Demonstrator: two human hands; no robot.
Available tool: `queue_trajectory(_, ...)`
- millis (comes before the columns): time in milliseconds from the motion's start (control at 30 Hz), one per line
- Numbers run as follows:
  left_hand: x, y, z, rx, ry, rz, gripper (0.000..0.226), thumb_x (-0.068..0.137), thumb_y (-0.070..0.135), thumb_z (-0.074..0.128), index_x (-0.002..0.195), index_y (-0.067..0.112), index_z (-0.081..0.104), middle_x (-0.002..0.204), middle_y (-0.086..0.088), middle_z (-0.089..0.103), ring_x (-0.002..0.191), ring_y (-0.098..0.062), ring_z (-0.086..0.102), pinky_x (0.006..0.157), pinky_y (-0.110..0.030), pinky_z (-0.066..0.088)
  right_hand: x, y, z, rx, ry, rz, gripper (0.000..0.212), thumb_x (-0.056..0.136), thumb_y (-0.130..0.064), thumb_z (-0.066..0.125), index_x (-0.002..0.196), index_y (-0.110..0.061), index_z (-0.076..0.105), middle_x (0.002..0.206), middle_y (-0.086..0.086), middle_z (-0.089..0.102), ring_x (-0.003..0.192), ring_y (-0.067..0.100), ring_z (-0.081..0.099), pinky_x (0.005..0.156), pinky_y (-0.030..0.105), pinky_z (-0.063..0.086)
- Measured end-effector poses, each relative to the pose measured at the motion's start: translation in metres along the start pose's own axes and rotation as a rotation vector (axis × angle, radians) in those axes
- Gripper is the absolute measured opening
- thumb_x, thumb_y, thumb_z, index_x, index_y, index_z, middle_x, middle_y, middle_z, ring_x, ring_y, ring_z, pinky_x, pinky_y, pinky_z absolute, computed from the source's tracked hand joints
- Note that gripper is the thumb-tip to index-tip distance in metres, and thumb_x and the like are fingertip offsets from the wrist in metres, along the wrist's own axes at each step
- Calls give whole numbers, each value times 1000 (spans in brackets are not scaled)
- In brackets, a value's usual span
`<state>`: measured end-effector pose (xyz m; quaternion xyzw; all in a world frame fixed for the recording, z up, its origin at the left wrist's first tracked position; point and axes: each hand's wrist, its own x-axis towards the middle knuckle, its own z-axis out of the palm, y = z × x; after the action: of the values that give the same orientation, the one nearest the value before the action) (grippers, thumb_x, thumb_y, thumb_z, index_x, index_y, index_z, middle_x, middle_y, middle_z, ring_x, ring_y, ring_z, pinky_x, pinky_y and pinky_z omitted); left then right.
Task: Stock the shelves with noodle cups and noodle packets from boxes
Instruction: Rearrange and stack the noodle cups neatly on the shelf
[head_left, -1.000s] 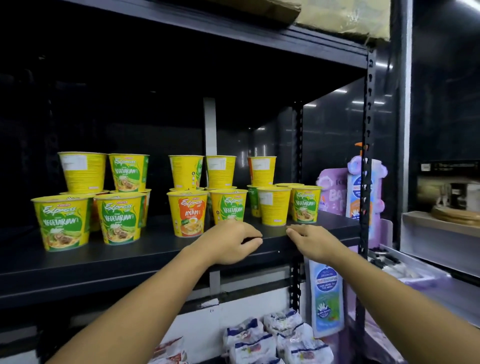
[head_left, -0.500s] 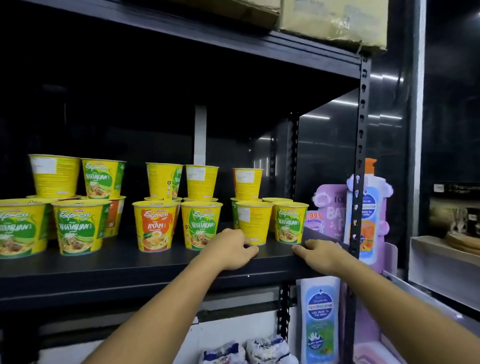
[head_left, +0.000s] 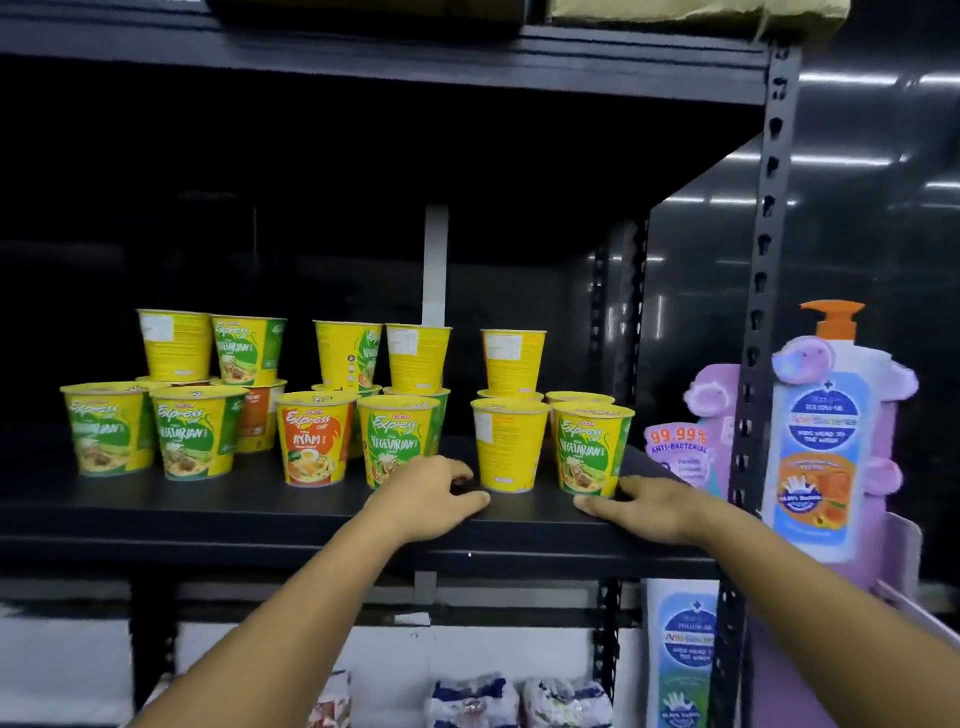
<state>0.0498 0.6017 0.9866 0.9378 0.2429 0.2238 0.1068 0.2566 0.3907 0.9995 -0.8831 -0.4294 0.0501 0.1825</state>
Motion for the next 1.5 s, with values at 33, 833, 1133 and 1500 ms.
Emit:
queue_trajectory(33,2,4,0,-44,4,-40,66,94,59,63,148,23,54,139,1,63,123,-19,60,103,-38,51,0,2,0,9,-4,-16,74,87,-82,47,146,-37,51,151,-1,52,135,22,49,108,33,36)
queue_trajectory(833,50,34,25,-871,170,-231,97,74,24,93,148,25,32,137,0,59,118,-19,57,100,-39,48,12,12,-1,-26,42,-38,76,85,-87,39,145,-40,50,155,0,47,141,27,44,119,45,28)
queue_trajectory(1133,47,40,28,-687,186,-225,107,57,61,92,143,31,36,144,-1,52,129,-23,54,108,-51,48,7,9,-2,-27,39,-37,76,87,-86,38,146,-40,48,156,1,46,142,26,43,118,45,27)
queue_trajectory(1500,44,40,26,-791,188,-240,119,66,46,94,159,23,24,147,-5,53,132,-25,55,109,-49,48,4,8,-4,-41,29,-45,74,88,-86,35,148,-45,44,160,0,41,145,25,39,119,45,25)
